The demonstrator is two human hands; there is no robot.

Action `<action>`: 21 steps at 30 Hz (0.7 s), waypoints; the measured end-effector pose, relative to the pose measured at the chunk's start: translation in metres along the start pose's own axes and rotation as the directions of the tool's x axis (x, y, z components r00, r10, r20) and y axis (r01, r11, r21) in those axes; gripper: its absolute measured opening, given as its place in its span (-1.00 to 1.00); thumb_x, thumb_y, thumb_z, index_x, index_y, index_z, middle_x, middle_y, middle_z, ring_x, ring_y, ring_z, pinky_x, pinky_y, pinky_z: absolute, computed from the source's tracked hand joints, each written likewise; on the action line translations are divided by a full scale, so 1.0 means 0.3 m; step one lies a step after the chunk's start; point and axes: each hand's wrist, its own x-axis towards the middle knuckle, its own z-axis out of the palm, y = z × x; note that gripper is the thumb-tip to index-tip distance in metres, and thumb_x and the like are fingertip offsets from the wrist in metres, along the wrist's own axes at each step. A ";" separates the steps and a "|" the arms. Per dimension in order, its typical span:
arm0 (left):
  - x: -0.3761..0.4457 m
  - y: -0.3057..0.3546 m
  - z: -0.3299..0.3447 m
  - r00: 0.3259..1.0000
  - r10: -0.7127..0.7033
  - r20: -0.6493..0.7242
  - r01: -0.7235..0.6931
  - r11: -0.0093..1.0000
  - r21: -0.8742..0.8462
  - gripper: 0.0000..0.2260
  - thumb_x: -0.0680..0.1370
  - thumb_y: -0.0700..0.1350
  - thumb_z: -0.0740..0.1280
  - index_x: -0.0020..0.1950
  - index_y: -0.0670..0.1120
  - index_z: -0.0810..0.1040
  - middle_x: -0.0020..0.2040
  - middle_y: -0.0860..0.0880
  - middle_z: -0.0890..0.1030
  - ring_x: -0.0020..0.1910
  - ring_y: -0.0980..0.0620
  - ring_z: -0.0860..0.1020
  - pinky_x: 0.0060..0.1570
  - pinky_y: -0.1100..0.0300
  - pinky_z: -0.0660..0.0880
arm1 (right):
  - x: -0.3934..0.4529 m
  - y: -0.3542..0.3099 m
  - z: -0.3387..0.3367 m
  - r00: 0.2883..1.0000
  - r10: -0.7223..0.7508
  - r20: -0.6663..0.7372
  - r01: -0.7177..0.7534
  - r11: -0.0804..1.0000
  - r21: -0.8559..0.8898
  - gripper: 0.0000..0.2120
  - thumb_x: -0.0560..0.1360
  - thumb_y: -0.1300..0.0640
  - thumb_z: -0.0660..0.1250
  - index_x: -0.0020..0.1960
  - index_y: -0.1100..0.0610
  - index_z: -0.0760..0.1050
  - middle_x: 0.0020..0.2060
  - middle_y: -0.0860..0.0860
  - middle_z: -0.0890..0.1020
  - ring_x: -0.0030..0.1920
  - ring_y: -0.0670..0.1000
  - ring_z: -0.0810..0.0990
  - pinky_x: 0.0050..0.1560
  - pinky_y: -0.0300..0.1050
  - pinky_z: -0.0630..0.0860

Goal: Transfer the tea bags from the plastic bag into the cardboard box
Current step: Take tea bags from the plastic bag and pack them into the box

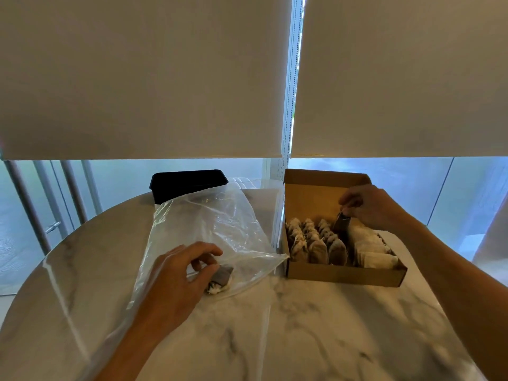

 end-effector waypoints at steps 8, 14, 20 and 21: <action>0.002 0.003 -0.001 1.000 -0.001 -0.012 0.001 1.000 -0.025 -0.76 0.41 -0.22 0.47 -0.08 0.13 0.62 -0.26 0.15 0.63 -0.14 0.18 0.54 -0.17 0.54 0.33 | 0.030 0.018 0.062 1.000 0.000 0.023 0.002 0.996 -0.086 -0.80 0.40 0.32 0.45 -0.13 0.04 0.56 -0.19 -0.04 0.62 -0.13 -0.06 0.59 -0.06 -0.13 0.53; 0.000 0.000 0.000 1.000 -0.009 -0.010 0.009 1.000 -0.013 -0.75 0.42 -0.19 0.47 -0.09 0.18 0.60 -0.26 0.17 0.63 -0.14 0.18 0.54 -0.17 0.55 0.31 | 0.024 0.036 0.084 0.999 -0.025 0.047 0.033 0.984 -0.176 -0.80 0.38 0.29 0.47 -0.15 0.02 0.57 -0.17 -0.06 0.62 -0.13 -0.06 0.60 -0.13 -0.22 0.52; -0.001 0.003 -0.003 0.999 0.037 -0.002 -0.037 0.999 0.019 -0.80 0.40 -0.19 0.49 -0.19 0.14 0.61 -0.18 0.25 0.59 -0.17 0.21 0.52 -0.17 0.53 0.33 | 0.022 0.041 0.075 0.999 -0.021 0.034 0.026 0.984 -0.176 -0.83 0.38 0.27 0.48 -0.14 0.05 0.57 -0.14 -0.01 0.62 -0.08 0.02 0.59 -0.02 -0.12 0.55; -0.001 0.002 -0.003 0.999 0.049 0.005 -0.049 0.998 0.032 -0.80 0.39 -0.20 0.49 -0.22 0.12 0.61 -0.19 0.24 0.59 -0.19 0.20 0.53 -0.19 0.51 0.34 | 0.022 0.040 0.067 1.000 -0.019 0.017 0.021 0.986 -0.166 -0.84 0.39 0.28 0.47 -0.12 0.06 0.58 -0.13 -0.01 0.61 -0.07 0.03 0.59 -0.02 -0.13 0.53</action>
